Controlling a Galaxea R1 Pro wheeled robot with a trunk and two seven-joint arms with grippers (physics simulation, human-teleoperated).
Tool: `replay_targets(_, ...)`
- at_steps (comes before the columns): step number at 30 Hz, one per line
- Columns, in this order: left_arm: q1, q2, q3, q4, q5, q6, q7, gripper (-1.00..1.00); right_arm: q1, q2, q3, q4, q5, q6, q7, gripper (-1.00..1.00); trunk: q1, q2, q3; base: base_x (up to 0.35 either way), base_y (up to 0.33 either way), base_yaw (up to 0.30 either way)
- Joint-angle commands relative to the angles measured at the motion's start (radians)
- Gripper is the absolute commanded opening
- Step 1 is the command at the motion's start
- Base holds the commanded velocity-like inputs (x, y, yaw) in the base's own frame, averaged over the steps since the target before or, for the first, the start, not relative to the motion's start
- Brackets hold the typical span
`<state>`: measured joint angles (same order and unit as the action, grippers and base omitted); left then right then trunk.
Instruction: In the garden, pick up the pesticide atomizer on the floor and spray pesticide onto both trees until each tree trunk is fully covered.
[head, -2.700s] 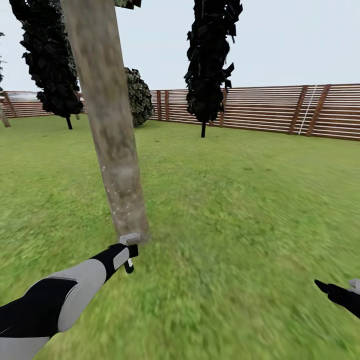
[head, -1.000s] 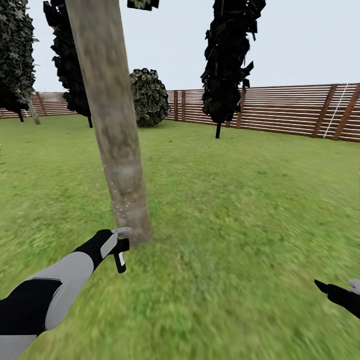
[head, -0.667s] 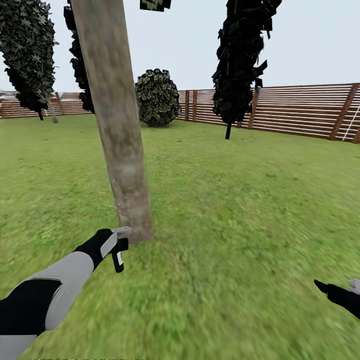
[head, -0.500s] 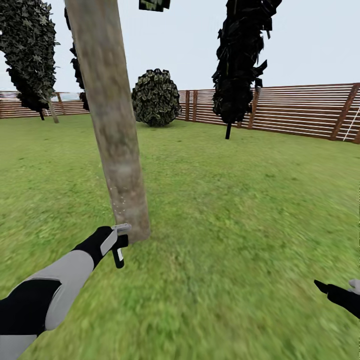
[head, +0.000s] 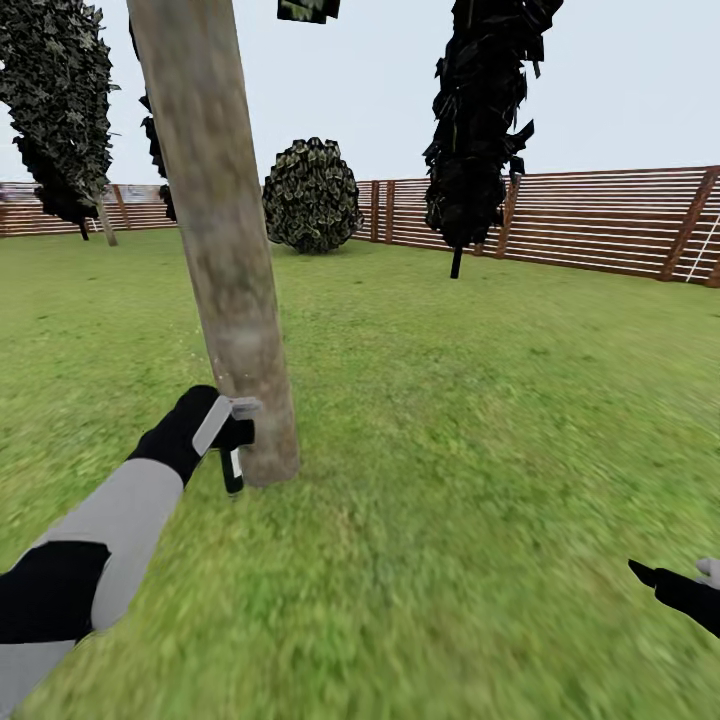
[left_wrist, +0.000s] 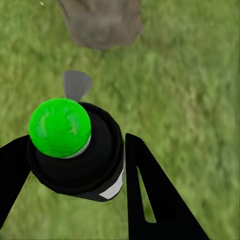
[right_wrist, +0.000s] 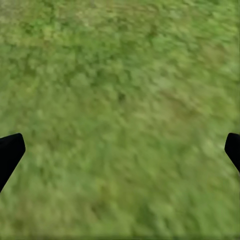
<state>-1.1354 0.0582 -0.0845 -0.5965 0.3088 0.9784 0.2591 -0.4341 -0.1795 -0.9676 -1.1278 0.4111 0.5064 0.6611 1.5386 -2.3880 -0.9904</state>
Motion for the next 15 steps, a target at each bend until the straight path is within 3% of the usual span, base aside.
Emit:
replay_targets(1,-0.011,0.0,0.0,-0.001,0.001,0.002,0.006,-1.0,0.0,0.0,0.0,0.0,0.0,0.0,0.0,1.0,0.0,0.0,0.0,0.0,0.0,0.0)
replay_targets(5,-0.08,0.015,0.0,-0.001,-0.001,0.008,0.025,-1.0,0.0,0.0,0.0,0.0,0.0,0.0,0.0,1.0,0.0,0.0,0.0,0.0,0.0,0.0)
replay_targets(10,-0.148,0.021,0.0,0.001,-0.003,0.012,0.105,-1.0,0.0,0.0,0.0,0.0,0.0,0.0,0.0,1.0,0.0,0.0,0.0,0.0,0.0,0.0)
replay_targets(15,-0.219,0.025,0.0,0.047,-0.004,0.012,0.118,-1.0,0.0,0.0,0.0,0.0,0.0,0.0,0.0,1.0,0.0,0.0,0.0,0.0,0.0,0.0)
